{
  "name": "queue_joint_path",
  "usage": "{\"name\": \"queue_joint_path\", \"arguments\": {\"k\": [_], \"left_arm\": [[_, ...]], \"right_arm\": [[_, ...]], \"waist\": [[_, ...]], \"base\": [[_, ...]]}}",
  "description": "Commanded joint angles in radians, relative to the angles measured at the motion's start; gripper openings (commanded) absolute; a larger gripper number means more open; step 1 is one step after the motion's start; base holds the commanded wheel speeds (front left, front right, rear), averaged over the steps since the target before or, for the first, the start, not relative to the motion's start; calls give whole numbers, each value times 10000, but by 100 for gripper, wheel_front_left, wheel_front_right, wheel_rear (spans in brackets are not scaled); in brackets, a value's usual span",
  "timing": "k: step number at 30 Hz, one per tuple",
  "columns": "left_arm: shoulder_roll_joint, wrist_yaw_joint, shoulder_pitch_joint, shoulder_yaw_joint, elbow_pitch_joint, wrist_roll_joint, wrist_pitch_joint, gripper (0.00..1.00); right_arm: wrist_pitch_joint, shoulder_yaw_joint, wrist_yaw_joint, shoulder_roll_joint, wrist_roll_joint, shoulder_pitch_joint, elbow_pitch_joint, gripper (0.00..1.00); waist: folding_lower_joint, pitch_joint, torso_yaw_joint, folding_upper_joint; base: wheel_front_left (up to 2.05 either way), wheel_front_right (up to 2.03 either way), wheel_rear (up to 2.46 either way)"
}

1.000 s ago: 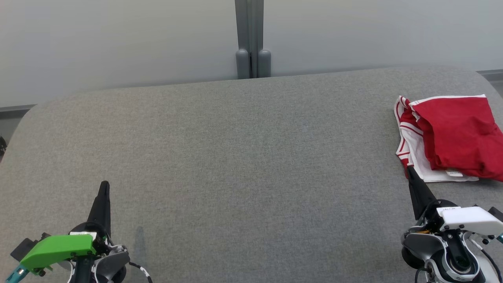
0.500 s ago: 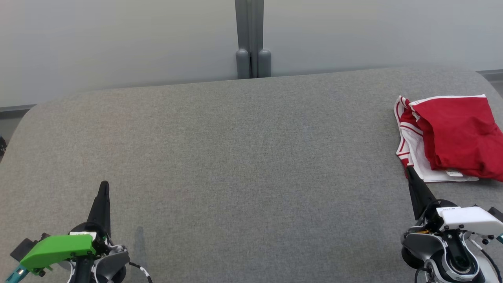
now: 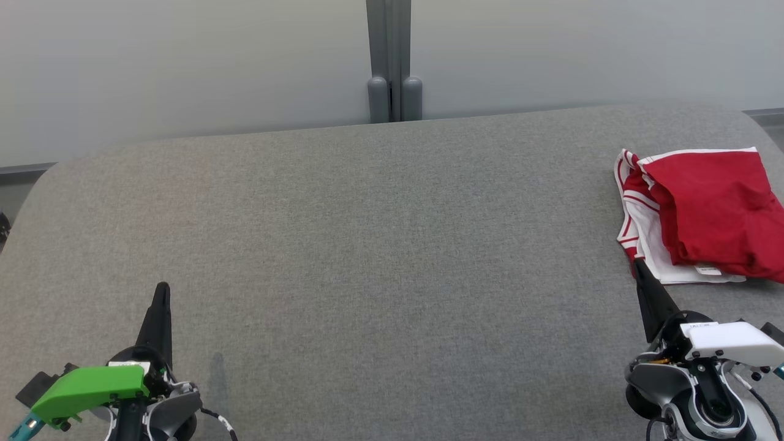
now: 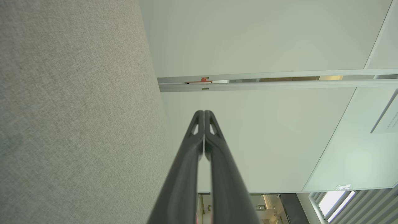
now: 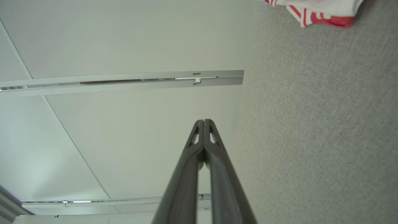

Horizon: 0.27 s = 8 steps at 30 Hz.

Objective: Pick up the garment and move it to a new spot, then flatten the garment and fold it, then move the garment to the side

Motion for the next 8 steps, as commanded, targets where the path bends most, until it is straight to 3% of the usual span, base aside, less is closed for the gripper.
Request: {"name": "queue_joint_path", "arguments": {"k": [1,8], "left_arm": [[17,-44,-149,46,17,87,49,0],[8,-44,-151,56,16,89,46,0]], "right_arm": [[30,-25,7,-8,-53,-51,22,0],[46,-37,6,2,-63,-53,23,0]], "waist": [[0,0,0,0],[0,0,0,0]], "base": [[0,0,0],[0,0,0]]}}
